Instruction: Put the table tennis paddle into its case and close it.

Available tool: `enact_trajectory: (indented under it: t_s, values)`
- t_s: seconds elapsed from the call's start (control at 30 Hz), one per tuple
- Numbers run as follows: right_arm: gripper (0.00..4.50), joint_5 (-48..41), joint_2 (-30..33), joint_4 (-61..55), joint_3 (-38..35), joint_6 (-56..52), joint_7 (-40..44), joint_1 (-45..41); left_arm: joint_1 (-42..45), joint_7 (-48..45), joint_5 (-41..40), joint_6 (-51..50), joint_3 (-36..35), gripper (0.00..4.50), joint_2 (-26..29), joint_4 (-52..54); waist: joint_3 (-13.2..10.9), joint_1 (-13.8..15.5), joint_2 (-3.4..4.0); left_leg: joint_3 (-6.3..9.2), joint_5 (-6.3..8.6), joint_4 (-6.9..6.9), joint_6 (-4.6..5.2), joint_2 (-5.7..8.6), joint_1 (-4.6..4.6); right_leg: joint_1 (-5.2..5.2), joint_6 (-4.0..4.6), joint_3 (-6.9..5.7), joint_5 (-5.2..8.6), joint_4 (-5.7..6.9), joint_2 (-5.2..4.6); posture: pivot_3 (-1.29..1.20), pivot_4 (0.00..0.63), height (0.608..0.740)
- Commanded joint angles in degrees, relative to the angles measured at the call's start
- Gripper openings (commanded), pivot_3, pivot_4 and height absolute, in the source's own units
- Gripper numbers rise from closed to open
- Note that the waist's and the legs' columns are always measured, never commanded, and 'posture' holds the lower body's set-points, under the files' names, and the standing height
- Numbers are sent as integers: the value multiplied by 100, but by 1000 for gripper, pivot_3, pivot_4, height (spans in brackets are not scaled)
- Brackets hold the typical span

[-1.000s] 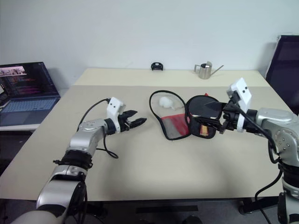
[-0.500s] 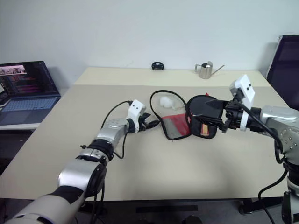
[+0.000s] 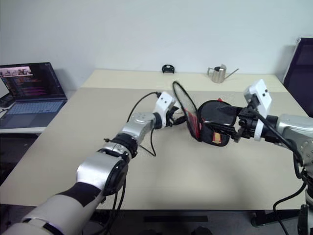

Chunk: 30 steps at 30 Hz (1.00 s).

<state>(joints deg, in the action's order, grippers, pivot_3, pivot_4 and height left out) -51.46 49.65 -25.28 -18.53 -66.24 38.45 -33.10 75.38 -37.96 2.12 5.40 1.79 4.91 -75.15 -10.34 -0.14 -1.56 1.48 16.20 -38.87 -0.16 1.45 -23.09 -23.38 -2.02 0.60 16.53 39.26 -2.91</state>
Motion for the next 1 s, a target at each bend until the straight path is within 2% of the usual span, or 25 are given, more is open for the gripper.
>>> enact_trajectory:
  t_s: [0.03,0.27,0.43,0.63,0.83,1.0]
  values:
    - [4470,-356,119,-448,-509,-204,-324,121,390,110,24,156,-117,3564,-279,-74,0,14,-1,0,0,0,0,1,-1,0,0,0,0,0,0,0,150,740]
    - [4470,-746,80,-870,-1029,-462,-1068,525,488,577,155,121,-182,3564,-1000,-205,-1,16,-1,-1,3,-1,6,1,-3,1,-3,2,-1,-4,0,0,150,740]
    - [4470,-843,-6,-900,-1108,-454,-1595,640,519,890,148,167,-347,3564,-1151,-207,0,10,-1,-4,3,-1,7,0,0,1,-3,6,-2,-1,1,0,150,740]
    - [4470,-586,-200,-500,-713,-308,-2015,597,407,321,-20,430,-595,3564,-653,-85,0,-3,-1,-10,3,-1,7,0,7,1,-3,12,-2,10,3,0,150,740]
    - [4470,179,-409,354,-57,79,-2080,516,-10,-1532,-507,480,-908,3564,151,289,0,-16,1,-15,2,-2,7,-1,13,0,-3,12,-1,18,7,0,150,740]
    - [4470,932,-682,1479,480,572,-2040,49,-695,-2938,-955,-100,-903,3564,871,1448,1,-30,2,-16,0,-5,5,-1,12,-1,-3,10,-2,16,8,0,150,740]
